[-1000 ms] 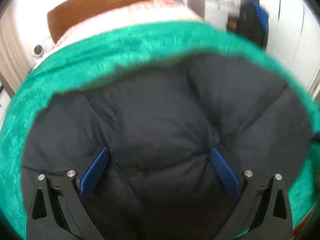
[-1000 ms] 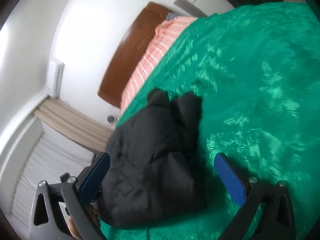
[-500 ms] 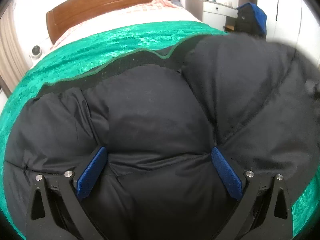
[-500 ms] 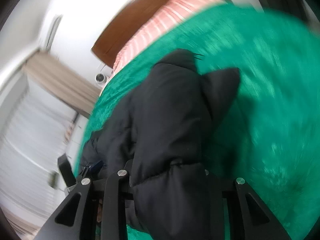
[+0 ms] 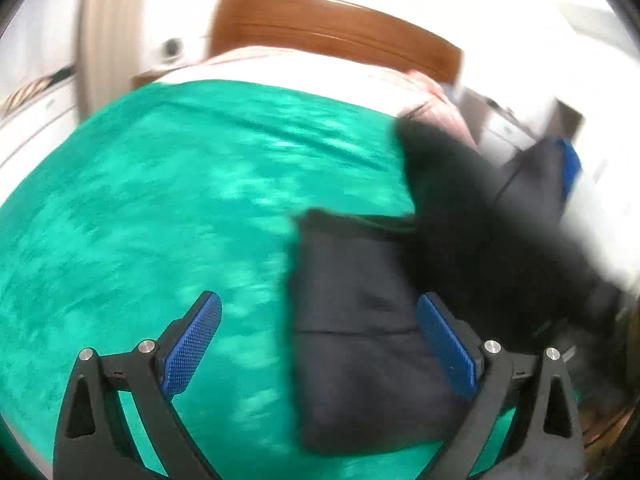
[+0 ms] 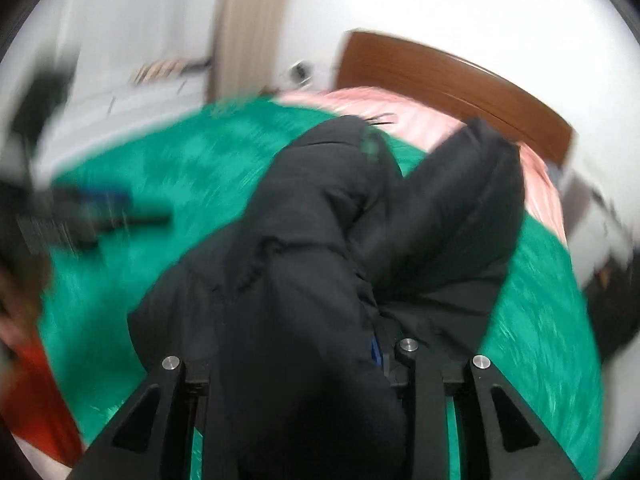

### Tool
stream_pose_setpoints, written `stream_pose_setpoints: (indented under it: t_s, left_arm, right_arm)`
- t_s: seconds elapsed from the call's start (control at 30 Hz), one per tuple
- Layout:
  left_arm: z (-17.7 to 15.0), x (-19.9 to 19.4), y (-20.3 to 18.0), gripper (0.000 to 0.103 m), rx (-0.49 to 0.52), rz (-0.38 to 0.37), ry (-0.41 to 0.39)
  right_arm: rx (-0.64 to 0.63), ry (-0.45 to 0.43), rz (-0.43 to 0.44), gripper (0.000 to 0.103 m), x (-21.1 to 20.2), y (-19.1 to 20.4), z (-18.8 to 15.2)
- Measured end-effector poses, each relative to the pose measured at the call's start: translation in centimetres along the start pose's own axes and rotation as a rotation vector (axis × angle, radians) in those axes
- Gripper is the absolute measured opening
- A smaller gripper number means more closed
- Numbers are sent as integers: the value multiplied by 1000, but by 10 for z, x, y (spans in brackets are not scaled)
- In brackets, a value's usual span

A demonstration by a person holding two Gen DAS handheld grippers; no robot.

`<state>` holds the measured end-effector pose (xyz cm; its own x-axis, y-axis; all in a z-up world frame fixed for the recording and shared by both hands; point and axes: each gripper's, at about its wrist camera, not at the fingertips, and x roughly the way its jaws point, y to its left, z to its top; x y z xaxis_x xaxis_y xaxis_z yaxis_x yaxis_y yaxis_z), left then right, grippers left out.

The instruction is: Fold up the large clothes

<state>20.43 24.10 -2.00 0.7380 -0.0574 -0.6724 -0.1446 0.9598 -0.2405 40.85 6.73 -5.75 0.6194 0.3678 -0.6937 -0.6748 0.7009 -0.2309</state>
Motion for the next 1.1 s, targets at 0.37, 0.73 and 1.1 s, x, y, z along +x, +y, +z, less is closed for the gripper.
stream_pose_setpoints:
  t_s: [0.37,0.73,1.1]
  left_arm:
    - [27,-13,19,99,17,-293,-11]
    - [59,86,-65,30,99,-391,264]
    - [33,95,12,28,-58,-371,259]
  right_arm:
    - [-298,-35,-106,39,28,99,-39]
    - [-240,-107,-40,59,10,87,-34]
    - [575,-184,385,85,-21,-89,29]
